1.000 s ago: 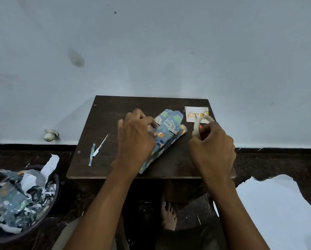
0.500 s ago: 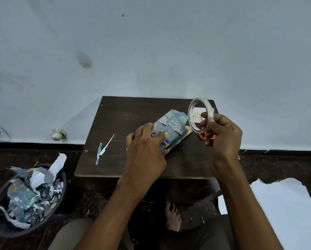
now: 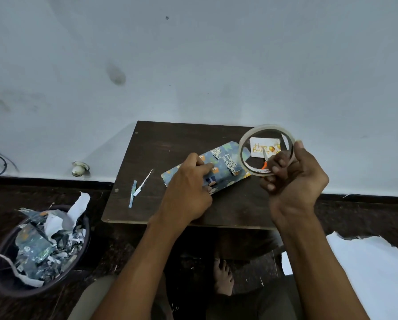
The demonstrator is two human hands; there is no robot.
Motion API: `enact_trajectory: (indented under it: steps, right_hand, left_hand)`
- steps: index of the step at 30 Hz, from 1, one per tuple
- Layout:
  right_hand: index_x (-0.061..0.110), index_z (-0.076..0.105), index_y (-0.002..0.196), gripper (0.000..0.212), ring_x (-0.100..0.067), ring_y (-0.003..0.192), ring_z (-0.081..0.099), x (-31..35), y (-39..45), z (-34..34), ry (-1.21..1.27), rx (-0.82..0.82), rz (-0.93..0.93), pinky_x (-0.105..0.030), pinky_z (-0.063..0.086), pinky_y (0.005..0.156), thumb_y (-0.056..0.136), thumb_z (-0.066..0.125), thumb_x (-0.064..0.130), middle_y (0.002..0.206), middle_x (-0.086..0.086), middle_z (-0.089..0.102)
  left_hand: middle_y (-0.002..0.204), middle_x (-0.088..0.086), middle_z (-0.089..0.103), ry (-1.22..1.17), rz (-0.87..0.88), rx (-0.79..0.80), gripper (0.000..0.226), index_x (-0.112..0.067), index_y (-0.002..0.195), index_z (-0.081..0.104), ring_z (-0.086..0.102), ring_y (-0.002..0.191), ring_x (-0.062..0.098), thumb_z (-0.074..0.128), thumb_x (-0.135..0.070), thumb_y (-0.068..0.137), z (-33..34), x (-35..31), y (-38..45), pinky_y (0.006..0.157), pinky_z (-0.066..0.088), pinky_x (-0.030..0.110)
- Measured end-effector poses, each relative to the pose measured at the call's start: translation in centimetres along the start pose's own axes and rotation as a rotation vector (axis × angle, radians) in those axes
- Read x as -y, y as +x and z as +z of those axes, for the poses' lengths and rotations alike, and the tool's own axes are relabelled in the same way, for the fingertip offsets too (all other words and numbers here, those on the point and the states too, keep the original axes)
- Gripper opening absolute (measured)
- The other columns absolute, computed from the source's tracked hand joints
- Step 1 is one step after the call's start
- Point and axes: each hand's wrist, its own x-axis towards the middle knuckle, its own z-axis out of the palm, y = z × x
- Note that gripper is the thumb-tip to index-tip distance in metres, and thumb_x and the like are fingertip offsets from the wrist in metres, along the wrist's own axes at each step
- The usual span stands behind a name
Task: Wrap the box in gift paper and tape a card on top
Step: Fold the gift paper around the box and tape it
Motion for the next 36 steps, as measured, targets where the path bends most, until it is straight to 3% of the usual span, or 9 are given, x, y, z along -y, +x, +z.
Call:
enact_trajectory:
  steps: [5,8,11,13,17,20,31,33,36]
  right_hand:
    - [0.018,0.039,0.064,0.042,-0.014,0.048,0.023,-0.7,0.1,0.4,0.048,0.078,0.086,-0.024,0.013,0.046,0.098,0.043,0.042,0.055,0.002,0.036]
    - [0.018,0.039,0.063,0.042,-0.014,0.047,0.025,-1.3,0.1,0.9,0.056,0.120,0.115,-0.025,0.014,0.046,0.098,0.042,0.041,0.057,0.000,0.035]
    - [0.018,0.040,0.060,0.043,-0.013,0.045,0.027,-2.1,0.1,1.3,0.016,0.137,0.115,-0.025,0.014,0.046,0.097,0.044,0.039,0.056,0.001,0.036]
    - [0.018,0.040,0.061,0.042,-0.013,0.045,0.028,-2.5,0.1,1.6,-0.032,0.145,0.119,-0.025,0.017,0.046,0.097,0.045,0.039,0.057,0.000,0.037]
    - [0.018,0.040,0.061,0.041,-0.014,0.047,0.029,-3.2,0.2,1.9,-0.106,0.130,0.136,-0.025,0.020,0.046,0.097,0.047,0.038,0.056,0.001,0.039]
    - [0.018,0.041,0.061,0.042,-0.014,0.048,0.030,-3.4,0.3,1.9,-0.114,0.113,0.150,-0.027,0.020,0.048,0.097,0.048,0.039,0.056,0.001,0.039]
    - [0.019,0.039,0.062,0.040,-0.013,0.049,0.035,-3.6,0.3,1.6,-0.116,0.123,0.154,-0.027,0.024,0.050,0.096,0.046,0.038,0.061,-0.001,0.036]
    - [0.019,0.039,0.061,0.040,-0.013,0.050,0.035,-3.6,0.3,1.6,-0.106,0.136,0.151,-0.027,0.024,0.050,0.096,0.047,0.037,0.061,0.000,0.034]
    - [0.021,0.041,0.052,0.047,-0.012,0.049,0.036,-3.5,0.3,1.5,-0.078,0.135,0.150,-0.028,0.023,0.052,0.096,0.046,0.036,0.053,0.004,0.036]
  left_hand:
    - [0.089,-0.006,0.065,-0.222,-0.031,-0.057,0.028,-0.014,0.098,0.078,0.058,0.070,-0.004,0.078,0.003,0.076,-0.7,0.4,0.2,0.066,0.040,0.005]
    - [0.085,-0.007,0.073,-0.381,-0.160,-0.018,0.015,-0.016,0.090,0.074,0.065,0.072,0.000,0.064,-0.005,0.093,-1.2,0.0,0.3,0.067,0.048,0.011]
    - [0.082,0.000,0.075,-0.671,-0.229,0.035,0.031,-0.012,0.082,0.072,0.063,0.067,0.003,0.047,-0.016,0.101,-1.6,-0.2,0.5,0.067,0.048,0.017]
    - [0.077,0.004,0.075,-0.781,-0.255,0.019,0.040,-0.015,0.075,0.070,0.055,0.061,0.007,0.039,-0.032,0.095,-1.7,-0.4,0.6,0.061,0.043,0.016]
    - [0.064,-0.001,0.071,-0.735,-0.293,0.011,0.050,-0.022,0.065,0.067,0.051,0.061,0.010,0.040,-0.043,0.102,-1.9,-0.8,0.5,0.059,0.038,0.020]
    - [0.058,-0.014,0.065,-0.673,-0.309,0.034,0.045,-0.018,0.072,0.069,0.051,0.058,0.003,0.045,-0.029,0.108,-2.1,-0.8,0.6,0.060,0.040,0.017]
    - [0.066,-0.007,0.067,-0.662,-0.351,0.003,0.034,-0.011,0.074,0.066,0.056,0.057,-0.005,0.049,-0.011,0.104,-2.0,-1.1,0.7,0.057,0.041,0.006]
    - [0.065,-0.008,0.067,-0.642,-0.354,0.006,0.034,-0.011,0.072,0.066,0.057,0.058,-0.004,0.049,-0.009,0.102,-1.9,-0.9,0.7,0.060,0.042,0.010]
    - [0.067,-0.008,0.069,-0.608,-0.352,0.008,0.035,-0.016,0.069,0.065,0.057,0.061,-0.001,0.049,-0.011,0.100,-1.3,-0.6,0.8,0.069,0.047,0.026]
